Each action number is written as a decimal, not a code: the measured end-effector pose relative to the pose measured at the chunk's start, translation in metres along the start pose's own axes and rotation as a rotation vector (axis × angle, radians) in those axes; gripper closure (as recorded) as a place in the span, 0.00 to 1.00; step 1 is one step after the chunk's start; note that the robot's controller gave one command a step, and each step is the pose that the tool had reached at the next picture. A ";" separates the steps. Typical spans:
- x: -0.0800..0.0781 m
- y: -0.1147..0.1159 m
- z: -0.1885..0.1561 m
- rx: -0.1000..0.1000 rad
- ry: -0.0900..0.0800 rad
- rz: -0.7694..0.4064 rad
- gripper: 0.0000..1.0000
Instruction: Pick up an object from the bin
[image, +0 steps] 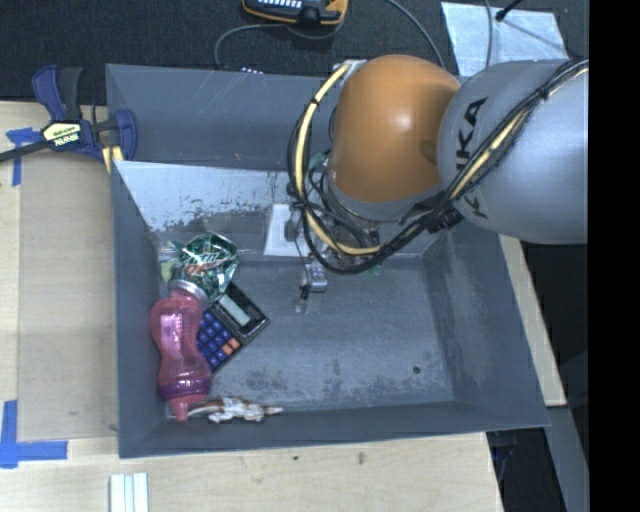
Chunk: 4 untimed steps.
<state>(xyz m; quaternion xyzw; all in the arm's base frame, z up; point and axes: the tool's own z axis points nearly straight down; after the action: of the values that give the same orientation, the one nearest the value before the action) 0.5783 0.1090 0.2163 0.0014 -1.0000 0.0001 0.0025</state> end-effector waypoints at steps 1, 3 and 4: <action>-0.001 -0.001 -0.005 -0.001 -0.009 0.003 0.00; -0.006 0.060 0.059 0.000 -0.011 -0.332 0.00; -0.003 0.077 0.088 0.001 -0.012 -0.422 0.00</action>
Offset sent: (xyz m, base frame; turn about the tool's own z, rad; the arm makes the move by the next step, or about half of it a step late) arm -0.0235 0.0839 -0.1463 -0.3672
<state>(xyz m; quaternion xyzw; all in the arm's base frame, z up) 0.5802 0.1862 0.1287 0.2107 -0.9775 -0.0001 -0.0037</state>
